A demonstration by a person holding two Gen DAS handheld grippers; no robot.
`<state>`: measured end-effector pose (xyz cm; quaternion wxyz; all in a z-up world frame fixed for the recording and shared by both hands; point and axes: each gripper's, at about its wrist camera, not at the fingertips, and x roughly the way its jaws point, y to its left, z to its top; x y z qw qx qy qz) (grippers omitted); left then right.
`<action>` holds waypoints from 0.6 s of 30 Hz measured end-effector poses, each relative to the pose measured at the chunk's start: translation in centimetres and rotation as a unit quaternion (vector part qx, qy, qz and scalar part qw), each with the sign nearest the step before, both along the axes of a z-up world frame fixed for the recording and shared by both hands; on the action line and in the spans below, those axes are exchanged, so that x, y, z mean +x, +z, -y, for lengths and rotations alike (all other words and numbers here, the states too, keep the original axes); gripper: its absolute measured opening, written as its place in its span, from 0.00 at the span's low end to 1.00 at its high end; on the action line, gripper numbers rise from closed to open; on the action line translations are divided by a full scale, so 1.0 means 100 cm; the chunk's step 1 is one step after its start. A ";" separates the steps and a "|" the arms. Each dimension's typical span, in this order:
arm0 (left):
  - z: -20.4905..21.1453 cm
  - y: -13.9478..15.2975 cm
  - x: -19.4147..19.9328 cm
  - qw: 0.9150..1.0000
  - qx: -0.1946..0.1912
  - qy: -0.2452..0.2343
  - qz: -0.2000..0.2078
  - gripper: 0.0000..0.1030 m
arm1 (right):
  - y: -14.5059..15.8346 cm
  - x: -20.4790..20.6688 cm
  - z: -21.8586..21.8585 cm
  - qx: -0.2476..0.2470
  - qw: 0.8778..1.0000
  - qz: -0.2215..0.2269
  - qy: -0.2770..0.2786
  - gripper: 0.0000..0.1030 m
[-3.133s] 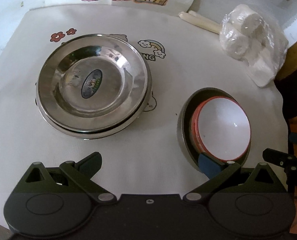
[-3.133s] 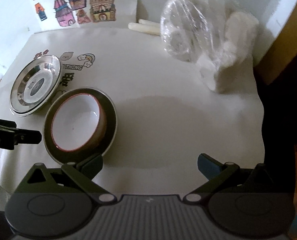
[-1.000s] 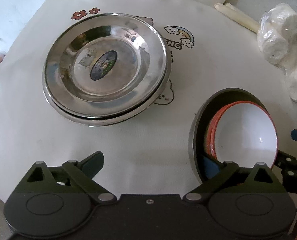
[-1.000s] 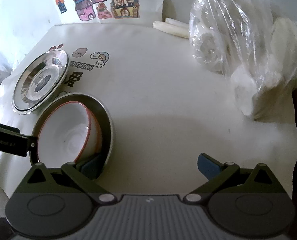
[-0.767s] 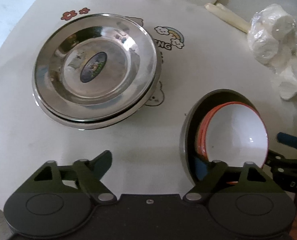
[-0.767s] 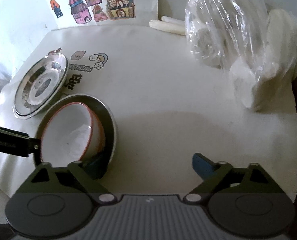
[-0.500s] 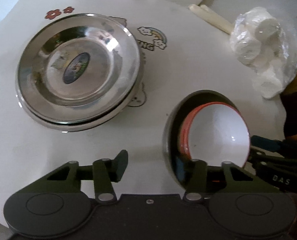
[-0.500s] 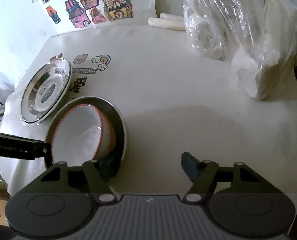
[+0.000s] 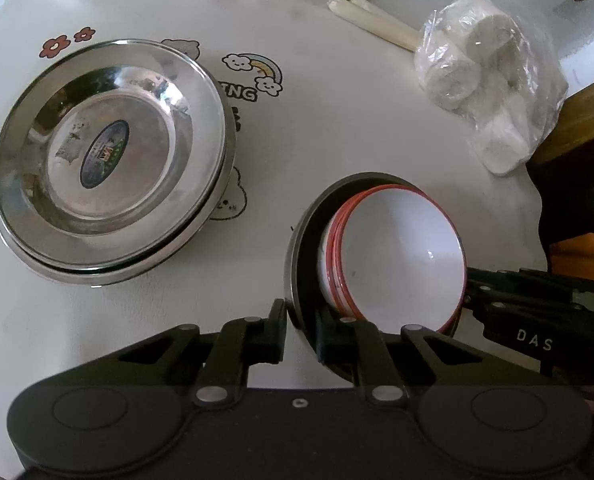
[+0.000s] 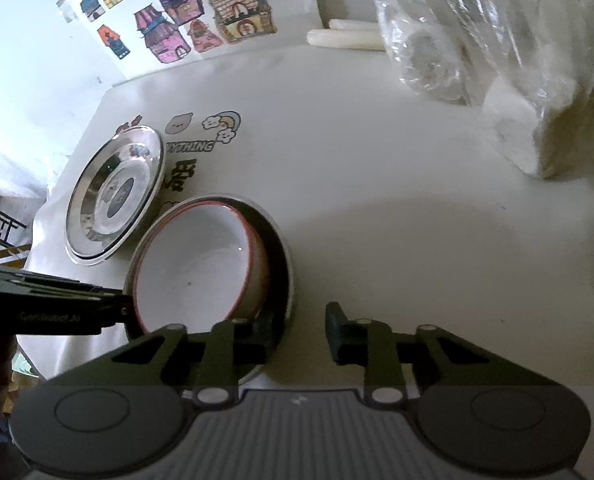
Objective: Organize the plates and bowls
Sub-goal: 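Close both tools on the rim of the deep steel bowl, then lift the steel bowl with nested white bowls toward the stacked steel plates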
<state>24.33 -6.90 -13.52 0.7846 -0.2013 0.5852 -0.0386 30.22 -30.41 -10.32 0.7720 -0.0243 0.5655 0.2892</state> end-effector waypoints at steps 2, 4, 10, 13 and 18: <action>-0.001 0.000 0.001 1.000 0.000 -0.004 0.000 0.15 | 0.000 0.000 0.000 0.001 1.000 -0.004 -0.004 0.26; -0.001 -0.001 0.002 1.000 -0.001 -0.006 0.000 0.15 | -0.001 0.000 0.000 0.003 1.000 -0.006 -0.009 0.26; -0.002 -0.003 0.004 1.000 -0.004 -0.013 -0.002 0.15 | -0.002 0.001 0.000 0.007 1.000 -0.011 -0.016 0.22; -0.002 -0.003 0.005 1.000 -0.005 -0.017 -0.001 0.15 | -0.002 0.001 -0.001 0.016 1.000 -0.015 -0.016 0.13; -0.001 -0.003 0.006 1.000 -0.004 -0.026 0.001 0.15 | -0.003 0.000 -0.003 0.018 0.999 -0.018 -0.019 0.12</action>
